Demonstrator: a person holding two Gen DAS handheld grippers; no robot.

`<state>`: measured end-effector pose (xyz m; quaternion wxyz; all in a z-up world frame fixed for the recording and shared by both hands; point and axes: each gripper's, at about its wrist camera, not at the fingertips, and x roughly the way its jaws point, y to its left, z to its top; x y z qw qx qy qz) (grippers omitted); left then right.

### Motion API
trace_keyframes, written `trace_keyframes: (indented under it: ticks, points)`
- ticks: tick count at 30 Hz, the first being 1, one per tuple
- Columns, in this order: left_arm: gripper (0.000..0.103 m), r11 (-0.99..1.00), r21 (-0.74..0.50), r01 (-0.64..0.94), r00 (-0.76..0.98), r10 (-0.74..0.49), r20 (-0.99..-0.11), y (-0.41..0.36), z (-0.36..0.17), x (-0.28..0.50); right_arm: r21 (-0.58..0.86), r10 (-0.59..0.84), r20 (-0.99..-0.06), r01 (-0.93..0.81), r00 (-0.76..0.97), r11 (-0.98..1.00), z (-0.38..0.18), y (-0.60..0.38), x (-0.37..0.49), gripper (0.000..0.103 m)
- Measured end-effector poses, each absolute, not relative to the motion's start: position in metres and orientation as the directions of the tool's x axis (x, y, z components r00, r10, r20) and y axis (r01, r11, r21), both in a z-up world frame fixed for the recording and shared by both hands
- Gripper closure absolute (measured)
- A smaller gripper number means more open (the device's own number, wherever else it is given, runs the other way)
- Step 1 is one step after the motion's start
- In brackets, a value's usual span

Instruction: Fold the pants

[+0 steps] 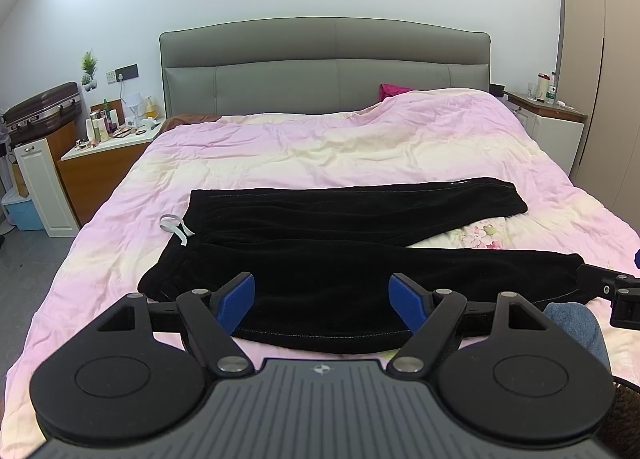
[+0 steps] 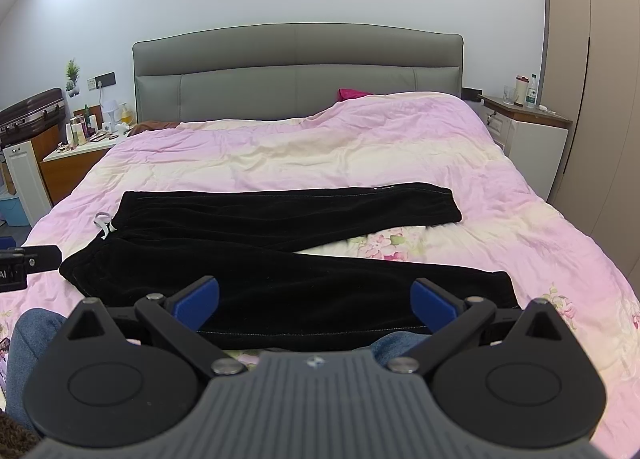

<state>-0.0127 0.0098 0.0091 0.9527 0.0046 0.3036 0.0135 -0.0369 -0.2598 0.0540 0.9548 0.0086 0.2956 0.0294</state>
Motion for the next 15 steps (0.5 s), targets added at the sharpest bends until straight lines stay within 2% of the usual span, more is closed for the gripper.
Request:
trace_keyframes:
  ticks: [10, 15]
  points:
    - [0.013, 1.000, 0.029, 0.012, 0.817, 0.007, -0.576, 0.011, 0.018, -0.012, 0.033, 0.060, -0.566, -0.050, 0.822, 0.998, 0.054, -0.261, -0.036, 0.005]
    - [0.013, 0.996, 0.072, 0.044, 0.813, 0.006, -0.582, 0.015, 0.027, -0.005, 0.022, 0.042, -0.567, -0.036, 0.823, 0.999, 0.057, -0.266, -0.031, 0.005]
